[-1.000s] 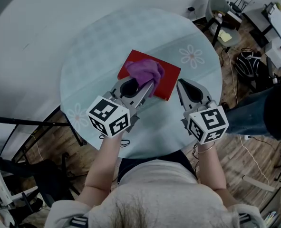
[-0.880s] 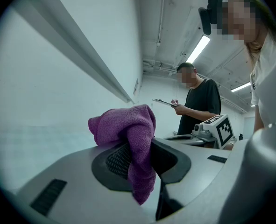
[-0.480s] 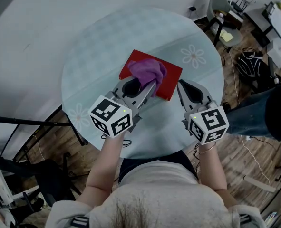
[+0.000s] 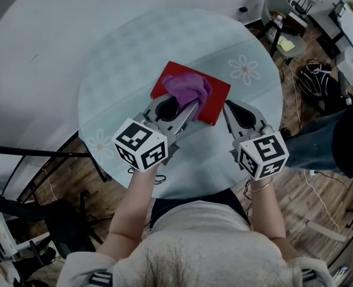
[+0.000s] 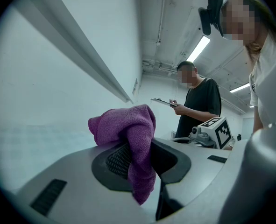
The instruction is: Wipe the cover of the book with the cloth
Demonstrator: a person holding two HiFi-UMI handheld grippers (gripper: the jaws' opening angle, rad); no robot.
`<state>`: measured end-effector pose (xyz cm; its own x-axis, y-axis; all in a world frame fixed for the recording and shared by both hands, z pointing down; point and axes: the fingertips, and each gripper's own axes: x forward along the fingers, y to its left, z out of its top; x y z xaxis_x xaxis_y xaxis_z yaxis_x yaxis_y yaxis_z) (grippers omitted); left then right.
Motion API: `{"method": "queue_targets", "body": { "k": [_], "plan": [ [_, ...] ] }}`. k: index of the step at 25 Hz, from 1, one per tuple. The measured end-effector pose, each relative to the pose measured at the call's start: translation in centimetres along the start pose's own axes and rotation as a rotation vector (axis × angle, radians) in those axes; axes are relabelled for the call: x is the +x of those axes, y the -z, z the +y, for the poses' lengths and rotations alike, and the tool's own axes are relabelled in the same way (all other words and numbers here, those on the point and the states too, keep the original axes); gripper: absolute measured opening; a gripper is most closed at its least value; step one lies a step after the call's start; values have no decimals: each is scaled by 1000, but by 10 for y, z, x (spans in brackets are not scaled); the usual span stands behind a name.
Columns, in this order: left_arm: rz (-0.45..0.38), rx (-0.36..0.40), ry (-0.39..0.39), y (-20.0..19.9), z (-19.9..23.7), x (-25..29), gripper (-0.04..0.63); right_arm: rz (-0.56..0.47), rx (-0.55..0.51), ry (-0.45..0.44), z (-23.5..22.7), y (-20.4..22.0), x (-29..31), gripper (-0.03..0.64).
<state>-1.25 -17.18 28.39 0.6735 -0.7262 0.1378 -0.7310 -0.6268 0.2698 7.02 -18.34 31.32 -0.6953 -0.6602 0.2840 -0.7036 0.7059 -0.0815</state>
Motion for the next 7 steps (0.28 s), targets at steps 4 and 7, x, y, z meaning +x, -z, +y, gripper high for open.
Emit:
{"method": "queue_targets", "body": {
  "k": [4,7],
  "plan": [
    [5,-2,2,1,2,0,110,6,18,8,-5,4,1,21],
    [7,-7,2,2,6,0,110,7,21,14,-8,4,4,21]
  ]
}}
